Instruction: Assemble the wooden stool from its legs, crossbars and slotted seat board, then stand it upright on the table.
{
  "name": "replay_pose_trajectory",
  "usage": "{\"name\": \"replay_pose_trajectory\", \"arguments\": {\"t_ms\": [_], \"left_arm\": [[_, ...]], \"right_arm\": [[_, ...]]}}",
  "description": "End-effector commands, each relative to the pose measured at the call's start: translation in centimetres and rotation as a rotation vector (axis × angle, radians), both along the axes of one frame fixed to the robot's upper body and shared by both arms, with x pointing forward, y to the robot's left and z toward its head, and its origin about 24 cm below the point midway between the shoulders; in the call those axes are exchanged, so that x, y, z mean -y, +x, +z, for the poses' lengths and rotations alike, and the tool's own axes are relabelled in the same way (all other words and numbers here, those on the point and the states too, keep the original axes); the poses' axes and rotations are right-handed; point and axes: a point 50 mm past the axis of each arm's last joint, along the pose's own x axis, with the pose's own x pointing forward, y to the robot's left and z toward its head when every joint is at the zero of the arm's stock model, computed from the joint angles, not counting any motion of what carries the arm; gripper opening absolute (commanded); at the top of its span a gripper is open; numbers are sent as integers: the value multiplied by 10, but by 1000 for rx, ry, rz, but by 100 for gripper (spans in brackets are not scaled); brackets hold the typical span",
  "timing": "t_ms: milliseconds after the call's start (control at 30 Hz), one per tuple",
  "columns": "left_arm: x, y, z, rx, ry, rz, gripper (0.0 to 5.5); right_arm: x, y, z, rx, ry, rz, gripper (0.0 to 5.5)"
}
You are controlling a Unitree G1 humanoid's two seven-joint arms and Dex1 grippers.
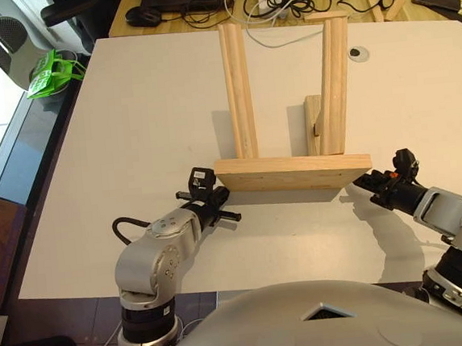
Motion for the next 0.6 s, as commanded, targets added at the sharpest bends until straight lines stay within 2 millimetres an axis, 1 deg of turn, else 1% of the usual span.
{"name": "replay_pose_trajectory", "arguments": {"t_ms": [33, 267, 433, 600], "left_arm": [[1, -5, -6, -49, -3, 2, 3], [1, -4, -5, -49, -1, 1, 3], [4, -4, -5, -53, -8, -2, 3], [6, -5, -5, -56, -15, -4, 3]], "right_arm": [[-2, -2, -1, -24, -7, 29, 0], [-8, 2, -4, -55, -23, 45, 0], [-8, 6, -6, -84, -71, 7, 0], [-17, 7, -6, -79, -53, 28, 0]]}}
